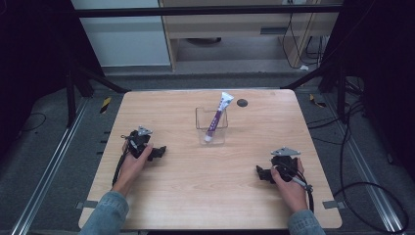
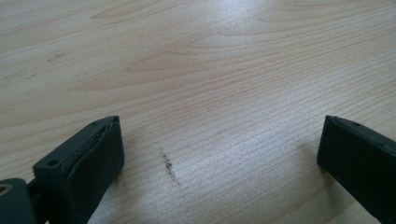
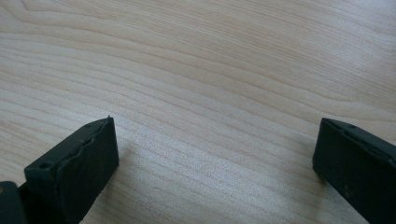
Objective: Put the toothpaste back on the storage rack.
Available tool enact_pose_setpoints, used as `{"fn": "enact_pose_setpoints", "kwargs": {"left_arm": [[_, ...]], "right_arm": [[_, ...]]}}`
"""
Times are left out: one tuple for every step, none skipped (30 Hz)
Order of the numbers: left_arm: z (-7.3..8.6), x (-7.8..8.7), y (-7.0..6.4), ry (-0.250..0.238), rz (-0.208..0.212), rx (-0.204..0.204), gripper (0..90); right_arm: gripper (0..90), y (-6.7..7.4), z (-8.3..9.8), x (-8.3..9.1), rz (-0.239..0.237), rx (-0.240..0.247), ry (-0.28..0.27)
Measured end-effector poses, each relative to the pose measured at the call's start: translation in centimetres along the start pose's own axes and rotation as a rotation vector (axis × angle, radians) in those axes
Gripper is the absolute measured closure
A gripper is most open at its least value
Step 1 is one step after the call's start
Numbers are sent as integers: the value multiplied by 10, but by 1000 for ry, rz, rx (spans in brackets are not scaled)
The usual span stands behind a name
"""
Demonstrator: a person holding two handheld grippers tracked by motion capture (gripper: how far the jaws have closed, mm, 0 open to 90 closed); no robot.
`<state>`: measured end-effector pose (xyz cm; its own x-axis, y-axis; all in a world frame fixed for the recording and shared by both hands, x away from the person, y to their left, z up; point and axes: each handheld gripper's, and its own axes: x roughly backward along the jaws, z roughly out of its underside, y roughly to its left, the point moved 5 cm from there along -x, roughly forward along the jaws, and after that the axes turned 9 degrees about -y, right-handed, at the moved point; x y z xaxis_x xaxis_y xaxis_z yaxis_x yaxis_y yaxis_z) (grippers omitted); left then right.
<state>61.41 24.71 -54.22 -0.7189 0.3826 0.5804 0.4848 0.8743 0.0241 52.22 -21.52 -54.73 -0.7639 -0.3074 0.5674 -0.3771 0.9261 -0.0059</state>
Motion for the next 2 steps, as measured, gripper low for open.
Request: {"fn": "enact_pose_setpoints", "kwargs": {"left_arm": [[0, 0, 0, 0, 0, 0, 0], [0, 0, 0, 0, 0, 0, 0]], "right_arm": [[5, 0, 0, 0, 0, 0, 0], [6, 0, 0, 0, 0, 0, 0]]}}
